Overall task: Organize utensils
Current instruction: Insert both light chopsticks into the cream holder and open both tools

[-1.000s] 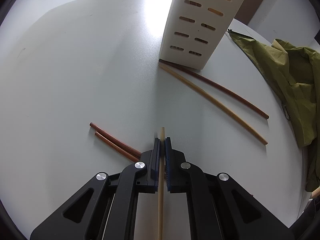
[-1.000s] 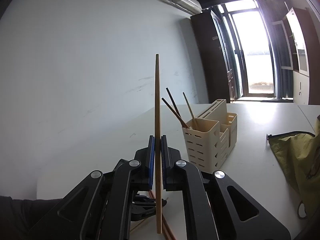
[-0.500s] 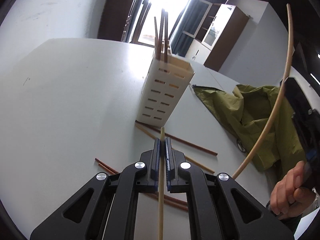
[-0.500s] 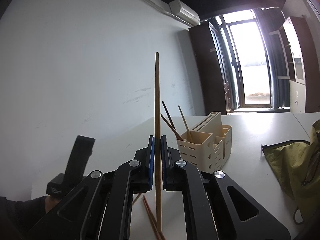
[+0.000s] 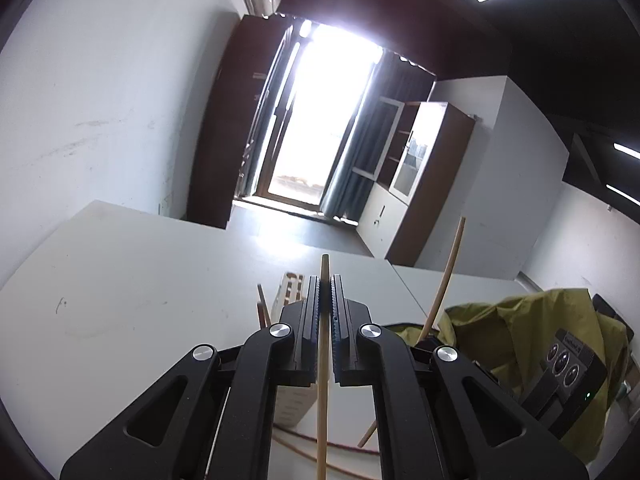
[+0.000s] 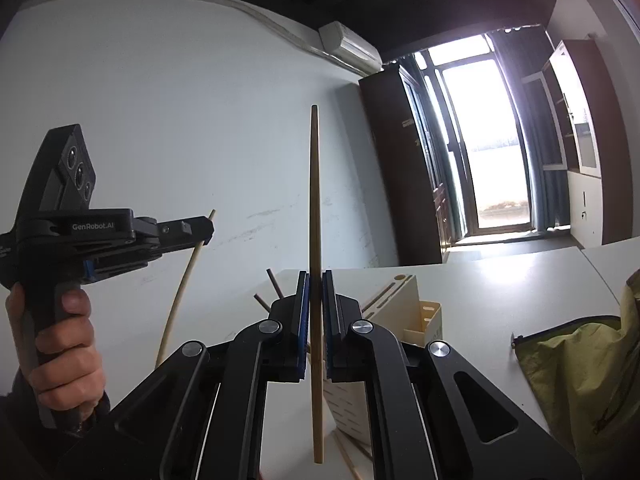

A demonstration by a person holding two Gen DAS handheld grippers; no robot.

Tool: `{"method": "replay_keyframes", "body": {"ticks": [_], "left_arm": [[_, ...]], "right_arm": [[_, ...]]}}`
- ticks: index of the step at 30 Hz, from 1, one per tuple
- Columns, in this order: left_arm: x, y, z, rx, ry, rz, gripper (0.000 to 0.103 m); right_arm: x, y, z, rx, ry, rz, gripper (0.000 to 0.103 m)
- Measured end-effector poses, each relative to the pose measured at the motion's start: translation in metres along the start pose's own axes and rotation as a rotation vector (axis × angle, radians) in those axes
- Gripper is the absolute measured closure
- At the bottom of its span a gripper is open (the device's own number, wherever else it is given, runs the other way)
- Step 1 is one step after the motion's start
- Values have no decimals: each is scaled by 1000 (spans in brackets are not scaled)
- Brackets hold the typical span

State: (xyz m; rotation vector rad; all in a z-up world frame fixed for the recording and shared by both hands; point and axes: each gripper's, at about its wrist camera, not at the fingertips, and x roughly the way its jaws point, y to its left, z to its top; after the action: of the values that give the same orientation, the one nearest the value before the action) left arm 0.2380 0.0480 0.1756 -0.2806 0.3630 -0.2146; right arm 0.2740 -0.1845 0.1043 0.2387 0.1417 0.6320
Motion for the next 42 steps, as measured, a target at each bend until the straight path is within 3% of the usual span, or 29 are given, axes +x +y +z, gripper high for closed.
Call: {"method": "replay_keyframes", "body": {"ticks": [2,4,10,15,23,32,38,40,42], "left_arm": [[10,-7,14,-8,-93,57,99],[31,-15,24,-9,-128,74,99],[95,-24,34,-33,-185,82,99],[134,-18,27,-55,-144,74,99],[135,-13,6,-61,-161,116,99],[129,-29,-12,60,-225,216,99],[137,-24,-22,54,-173,218,99],[133,-24,-27,62,-166,233,95],[126,-22,-28,53,-167,233,68]], "right_arm": [[13,-5,8,5,-26,2,96],[24,-9,15,6,-56,1,96],[56,-22,13,-17,-84,-6,96],[59,-34,-8,-1,-89,-16,96],[62,-31,-23,-28,-57,-13,96],[60,-33,-19,-15,-33,1,96],[55,-23,-12,-37,-37,8,96],[52,-21,-7,-39,-40,12,93],[43,-21,-5,-35,-69,14,82]]}}
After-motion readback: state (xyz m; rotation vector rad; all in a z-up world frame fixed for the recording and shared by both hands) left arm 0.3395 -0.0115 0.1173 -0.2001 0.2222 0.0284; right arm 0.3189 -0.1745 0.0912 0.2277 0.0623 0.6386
